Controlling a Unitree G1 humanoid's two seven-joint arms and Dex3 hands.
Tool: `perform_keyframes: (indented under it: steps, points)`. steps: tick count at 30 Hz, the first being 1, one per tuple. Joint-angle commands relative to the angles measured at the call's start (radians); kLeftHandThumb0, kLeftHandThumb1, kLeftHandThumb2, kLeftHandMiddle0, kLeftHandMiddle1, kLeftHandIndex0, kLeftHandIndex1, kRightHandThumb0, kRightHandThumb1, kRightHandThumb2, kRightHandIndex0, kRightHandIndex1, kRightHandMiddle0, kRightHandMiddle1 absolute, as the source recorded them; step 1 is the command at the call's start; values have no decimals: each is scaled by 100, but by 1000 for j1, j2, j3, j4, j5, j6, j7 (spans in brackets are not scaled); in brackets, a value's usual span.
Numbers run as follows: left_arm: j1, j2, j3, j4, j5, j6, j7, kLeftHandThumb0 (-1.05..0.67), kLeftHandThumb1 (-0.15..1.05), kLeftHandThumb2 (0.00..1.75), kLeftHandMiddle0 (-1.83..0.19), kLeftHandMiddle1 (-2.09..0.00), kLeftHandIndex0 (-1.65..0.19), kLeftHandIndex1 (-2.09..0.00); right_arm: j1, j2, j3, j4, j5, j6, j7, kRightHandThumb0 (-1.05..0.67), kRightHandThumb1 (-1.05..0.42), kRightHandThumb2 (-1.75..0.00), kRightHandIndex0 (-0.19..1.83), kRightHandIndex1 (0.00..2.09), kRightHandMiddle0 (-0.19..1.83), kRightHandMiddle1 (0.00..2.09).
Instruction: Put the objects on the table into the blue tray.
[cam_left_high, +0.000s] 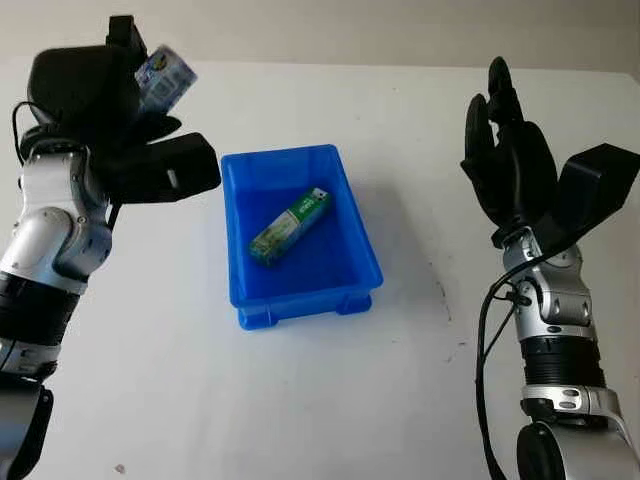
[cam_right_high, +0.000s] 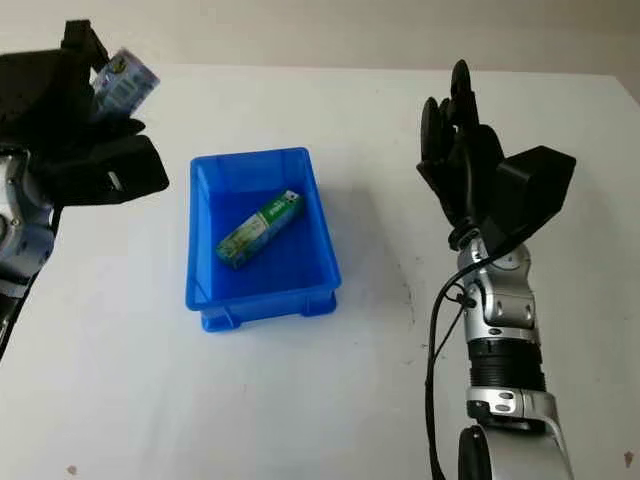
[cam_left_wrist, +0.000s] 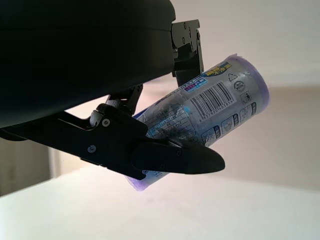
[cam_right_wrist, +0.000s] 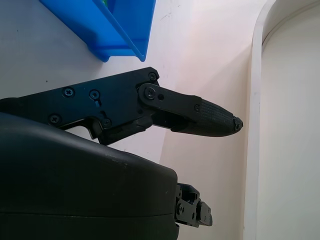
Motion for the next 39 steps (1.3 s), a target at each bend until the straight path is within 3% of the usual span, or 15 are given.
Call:
perform_keyframes:
  steps: [1,5,8,12,15,21,26,31,33,35,37,39]
  points:
    - [5,15,9,-87,2,-14,-54,-46,105,38,-88,-209,-18,-207,-2,3,-3,0,0,-8,-1,-63,-105,-62,-19,0,-19,0]
    - [23,0,11,-238,-30,-50,-189,-47,105,37,-75,-209,-31,-209,1,7,0,-5,1,-8,-1,-63,-105,-61,-19,0,-19,0]
    - [53,-19,11,-334,-61,-88,-255,-45,105,37,-67,-209,-28,-200,5,14,1,-10,0,-5,-7,-63,-105,-60,-19,0,-19,0]
    - [77,-34,-23,-396,-41,-139,-320,-46,105,42,-77,-209,-22,-198,13,21,2,-18,-1,-4,-14,-63,-105,-61,-19,0,-19,0]
    - [81,-46,-58,-378,-27,-194,-348,-47,105,42,-81,-209,-23,-203,19,27,3,-23,-2,-8,-19,-63,-105,-62,-19,0,-19,0]
    - [121,-80,-98,-333,-23,-220,-436,-47,105,45,-89,-209,-21,-209,29,34,2,-28,-1,-14,-18,-64,-105,-63,-19,0,-19,0]
    - [154,-109,-127,-277,-9,-222,-467,-47,105,50,-108,-209,-27,-209,36,31,0,-21,0,-25,-10,-62,-105,-63,-19,0,-19,0]
    - [160,-132,-129,-235,15,-208,-471,-44,105,56,-106,-209,-15,-209,43,34,0,-36,-3,-13,-19,-62,-105,-62,-19,0,-19,0]
    - [162,-144,-128,-225,22,-196,-464,-46,105,59,-96,-209,1,-209,45,36,-1,-39,-1,-7,-24,-62,-105,-61,-19,0,-19,0]
    - [163,-152,-127,-216,29,-196,-451,-56,105,63,-78,-209,13,-139,47,36,-1,-41,-1,-5,-25,-61,-105,-61,-19,0,-19,0]
    - [165,-158,-123,-210,30,-197,-433,-64,105,65,-80,-209,17,-94,49,36,-3,-44,1,-3,-25,-61,-105,-61,-19,0,-19,0]
    - [164,-167,-110,-209,8,-192,-431,-68,105,66,-79,-209,18,-72,48,34,-3,-44,1,-2,-24,-61,-105,-62,-19,0,-19,0]
